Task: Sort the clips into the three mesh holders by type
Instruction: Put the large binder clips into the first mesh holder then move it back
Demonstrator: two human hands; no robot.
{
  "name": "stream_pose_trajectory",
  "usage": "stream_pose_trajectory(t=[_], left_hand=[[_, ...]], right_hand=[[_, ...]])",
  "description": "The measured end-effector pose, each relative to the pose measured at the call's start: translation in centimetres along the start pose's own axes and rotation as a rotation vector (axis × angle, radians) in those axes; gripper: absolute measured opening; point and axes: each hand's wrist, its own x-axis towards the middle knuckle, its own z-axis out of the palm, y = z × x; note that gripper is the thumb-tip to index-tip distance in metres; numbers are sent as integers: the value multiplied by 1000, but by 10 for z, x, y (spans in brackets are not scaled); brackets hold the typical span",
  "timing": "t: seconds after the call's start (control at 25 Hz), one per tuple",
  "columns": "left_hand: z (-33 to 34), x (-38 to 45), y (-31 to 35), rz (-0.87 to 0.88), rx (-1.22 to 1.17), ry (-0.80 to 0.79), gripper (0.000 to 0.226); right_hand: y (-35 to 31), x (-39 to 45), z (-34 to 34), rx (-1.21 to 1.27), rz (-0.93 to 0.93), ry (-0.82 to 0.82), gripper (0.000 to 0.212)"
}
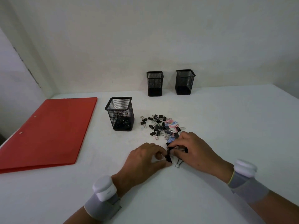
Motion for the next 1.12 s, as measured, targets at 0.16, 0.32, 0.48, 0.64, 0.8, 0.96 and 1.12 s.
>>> stream_pose_trajectory(t=[0.16,0.32,0.48,0.64,0.8,0.96,1.12], left_hand=[[-23,8,-8,-109,-140,155,16],[-68,22,-27,-161,-152,477,13],[-116,40,-46,-176,-47,693,9],[-136,56,-63,-231,32,737,10],[-134,64,-76,-188,53,726,25],[-136,70,-72,-183,-29,692,32],[-136,71,-72,-230,-159,677,22]], right_hand=[[-19,30,-5,207,11,41,15],[-46,79,-16,394,18,51,16],[-72,128,-24,385,-72,48,22],[-92,165,-25,388,-161,67,20],[-103,190,-17,462,-138,8,18],[-103,203,-14,486,-115,-15,21],[-104,207,-12,496,-116,-14,23]])
